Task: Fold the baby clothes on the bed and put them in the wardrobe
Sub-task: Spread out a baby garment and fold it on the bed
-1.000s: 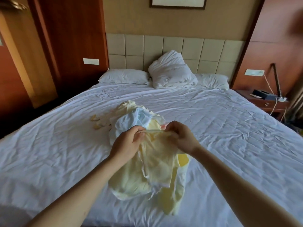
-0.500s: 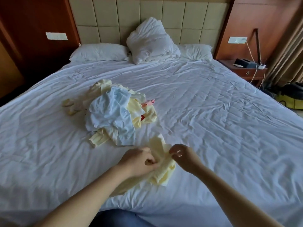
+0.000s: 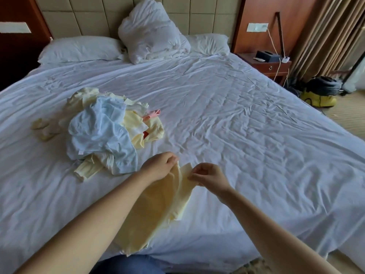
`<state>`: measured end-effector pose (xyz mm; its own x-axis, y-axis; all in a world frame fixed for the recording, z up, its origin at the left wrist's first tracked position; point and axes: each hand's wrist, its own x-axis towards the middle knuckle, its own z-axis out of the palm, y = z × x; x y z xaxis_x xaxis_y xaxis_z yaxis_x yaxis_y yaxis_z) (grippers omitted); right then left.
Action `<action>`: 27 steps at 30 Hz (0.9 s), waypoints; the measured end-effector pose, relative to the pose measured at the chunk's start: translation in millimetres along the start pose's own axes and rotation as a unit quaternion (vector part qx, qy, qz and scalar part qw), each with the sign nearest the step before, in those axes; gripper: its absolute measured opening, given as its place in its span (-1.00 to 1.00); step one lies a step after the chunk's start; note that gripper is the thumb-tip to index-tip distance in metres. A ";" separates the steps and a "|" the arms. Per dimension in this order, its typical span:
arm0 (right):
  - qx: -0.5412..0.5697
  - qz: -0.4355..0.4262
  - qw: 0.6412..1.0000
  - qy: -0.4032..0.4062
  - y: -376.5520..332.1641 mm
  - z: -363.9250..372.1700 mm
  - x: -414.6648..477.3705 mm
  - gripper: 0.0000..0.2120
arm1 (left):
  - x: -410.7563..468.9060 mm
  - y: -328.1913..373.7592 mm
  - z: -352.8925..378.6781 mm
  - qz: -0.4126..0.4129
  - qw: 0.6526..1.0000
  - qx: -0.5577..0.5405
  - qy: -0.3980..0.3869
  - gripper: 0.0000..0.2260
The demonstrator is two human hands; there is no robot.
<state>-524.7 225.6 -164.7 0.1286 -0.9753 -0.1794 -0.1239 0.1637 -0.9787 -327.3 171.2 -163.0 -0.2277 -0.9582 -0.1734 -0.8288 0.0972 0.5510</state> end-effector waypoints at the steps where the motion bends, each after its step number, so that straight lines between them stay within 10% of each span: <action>1: -0.002 -0.001 1.000 0.004 0.8 -0.4 0.0 -0.86 | 0.6 -0.9 0.2 -0.001 1.000 0.009 0.011 -0.72; 10: 0.012 -0.030 0.998 0.046 -6.0 -1.5 3.2 -0.80 | -17.2 -15.7 5.3 0.000 0.997 0.056 -0.053 -0.72; 19: -0.012 -0.141 0.987 0.071 -80.7 -8.0 24.3 -0.81 | -27.8 -0.2 -63.0 0.043 0.954 -0.149 0.257 -0.87; 27: 0.001 -0.315 0.947 0.067 -191.0 6.9 37.8 -0.85 | -66.4 34.7 -156.2 0.159 0.885 -0.094 0.428 -0.94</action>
<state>-489.5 158.5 14.8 0.0497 -0.8892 0.4549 -0.0634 -0.4573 -0.8870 -261.1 196.2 -4.8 0.1036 -0.7514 0.6517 -0.6749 0.4282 0.6010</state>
